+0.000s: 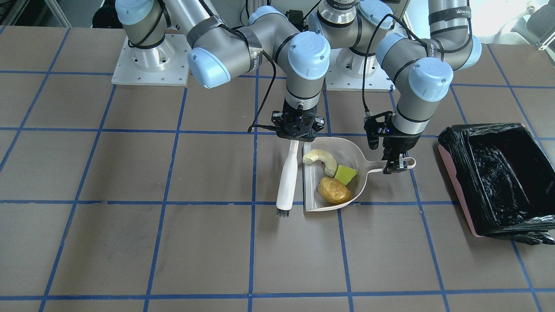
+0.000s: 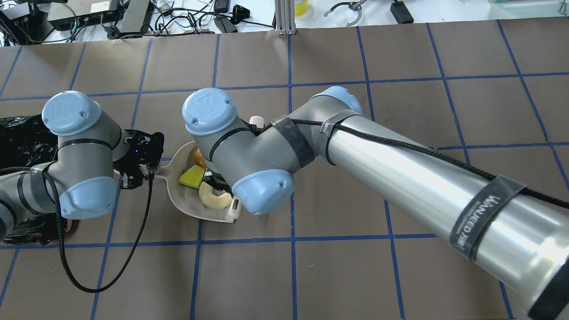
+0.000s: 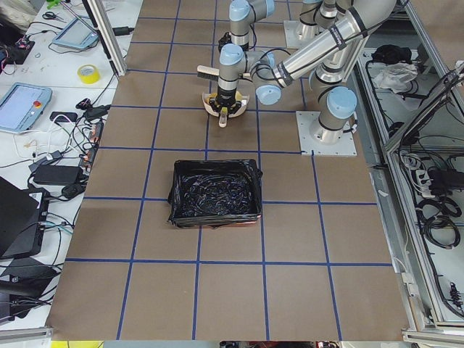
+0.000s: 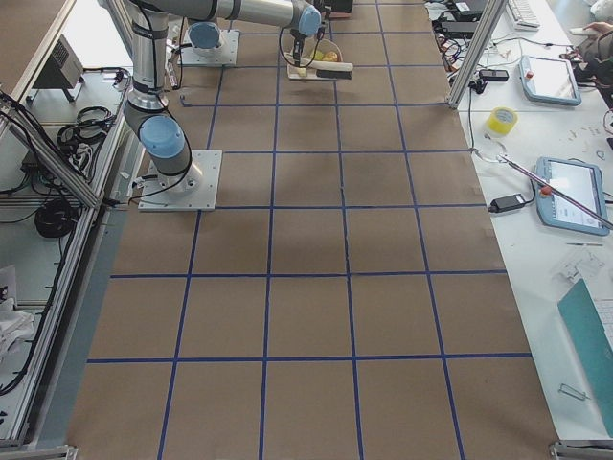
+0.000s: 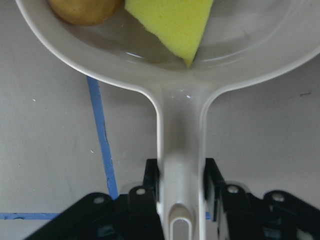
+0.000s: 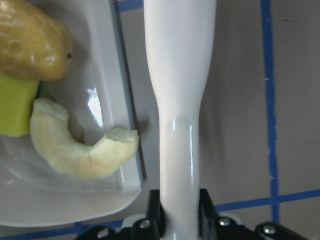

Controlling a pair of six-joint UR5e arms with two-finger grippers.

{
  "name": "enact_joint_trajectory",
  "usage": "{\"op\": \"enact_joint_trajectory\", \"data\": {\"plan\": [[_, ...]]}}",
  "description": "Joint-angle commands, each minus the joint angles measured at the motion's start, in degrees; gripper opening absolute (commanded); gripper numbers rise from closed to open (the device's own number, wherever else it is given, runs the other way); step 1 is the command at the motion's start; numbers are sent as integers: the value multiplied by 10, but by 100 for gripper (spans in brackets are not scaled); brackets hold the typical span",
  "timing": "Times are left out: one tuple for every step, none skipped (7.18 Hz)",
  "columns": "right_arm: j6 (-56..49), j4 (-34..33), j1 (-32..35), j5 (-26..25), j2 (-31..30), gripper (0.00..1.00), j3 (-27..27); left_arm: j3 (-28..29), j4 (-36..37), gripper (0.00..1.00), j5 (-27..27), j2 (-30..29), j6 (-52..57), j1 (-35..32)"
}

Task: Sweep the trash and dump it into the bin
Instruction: 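Sweep the yellow potato into the dustpan with the brush, then lift the dustpan over the black bin with the left gripper while the right withdraws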

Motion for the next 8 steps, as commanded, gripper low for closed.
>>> {"op": "enact_joint_trajectory", "data": {"plan": [[-143,115,-106,0,-76,12,1,30,-9,0,-69,4,-27,20],[-202,126,-166,-3,-88,12,1,57,-45,0,-101,4,-28,46],[-265,129,-237,-5,-89,11,3,97,-92,0,-134,2,-19,88],[-363,125,-315,-5,-89,10,18,144,-149,0,-171,-9,-11,140],[-422,119,-382,-18,-83,10,24,189,-204,0,-177,-11,10,183],[-461,88,-434,-36,-69,8,24,227,-261,0,-175,-15,30,230],[-514,60,-478,-52,-46,8,24,245,-293,0,-174,-23,43,288],[-542,39,-512,-56,-31,8,24,253,-297,0,-172,-27,95,331]]}}
